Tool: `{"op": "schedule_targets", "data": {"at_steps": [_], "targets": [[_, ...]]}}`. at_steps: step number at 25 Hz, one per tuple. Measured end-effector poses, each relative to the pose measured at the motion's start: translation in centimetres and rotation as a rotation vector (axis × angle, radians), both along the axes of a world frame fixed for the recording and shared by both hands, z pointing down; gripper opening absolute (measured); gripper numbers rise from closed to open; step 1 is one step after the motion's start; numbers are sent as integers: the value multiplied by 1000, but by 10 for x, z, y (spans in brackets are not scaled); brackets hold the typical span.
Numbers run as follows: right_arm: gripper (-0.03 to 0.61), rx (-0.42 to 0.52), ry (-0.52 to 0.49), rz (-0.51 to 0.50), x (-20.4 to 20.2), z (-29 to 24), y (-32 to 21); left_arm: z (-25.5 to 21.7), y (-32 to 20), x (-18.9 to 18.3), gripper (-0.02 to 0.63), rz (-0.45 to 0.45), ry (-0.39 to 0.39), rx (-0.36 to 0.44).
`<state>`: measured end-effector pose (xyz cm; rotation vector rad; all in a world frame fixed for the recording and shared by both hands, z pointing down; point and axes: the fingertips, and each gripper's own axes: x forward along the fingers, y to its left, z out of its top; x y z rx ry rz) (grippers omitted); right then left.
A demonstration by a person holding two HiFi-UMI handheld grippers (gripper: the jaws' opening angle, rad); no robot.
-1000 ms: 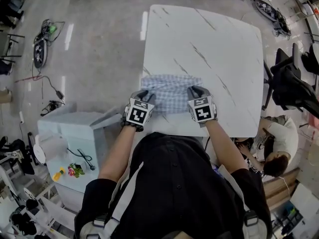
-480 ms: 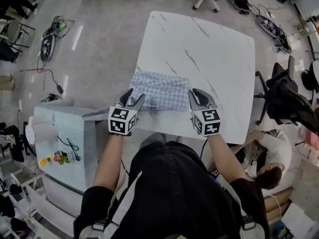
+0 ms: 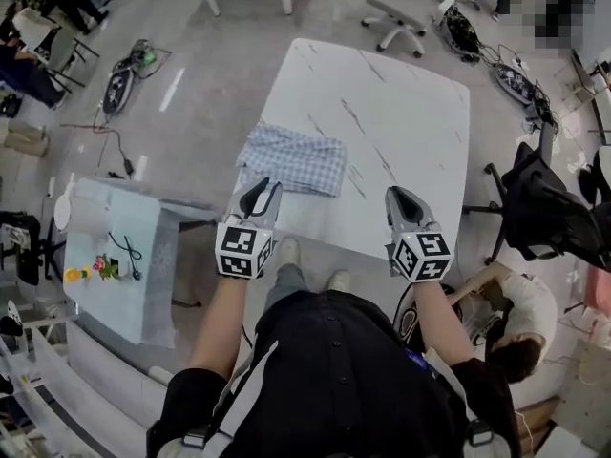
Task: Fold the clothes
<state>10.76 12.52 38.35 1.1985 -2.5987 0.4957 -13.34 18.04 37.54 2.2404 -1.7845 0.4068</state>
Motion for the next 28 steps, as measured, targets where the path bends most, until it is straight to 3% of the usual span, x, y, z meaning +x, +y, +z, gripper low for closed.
{"op": "schedule_targets", "data": {"at_steps": [8, 12, 16, 21, 28], "targets": [[5, 78, -112, 90, 28, -37, 35, -45, 31, 8, 8, -37, 23, 141], [4, 123, -129, 133, 28, -48, 47, -56, 47, -10, 6, -59, -9, 178], [3, 156, -130, 170, 9, -55, 51, -58, 60, -40, 6, -70, -32, 181], [3, 201, -106, 159, -21, -62, 58, -55, 63, -70, 6, -80, 25, 179], [3, 199, -76, 139, -41, -54, 62, -53, 56, -83, 6, -68, 50, 188]]}}
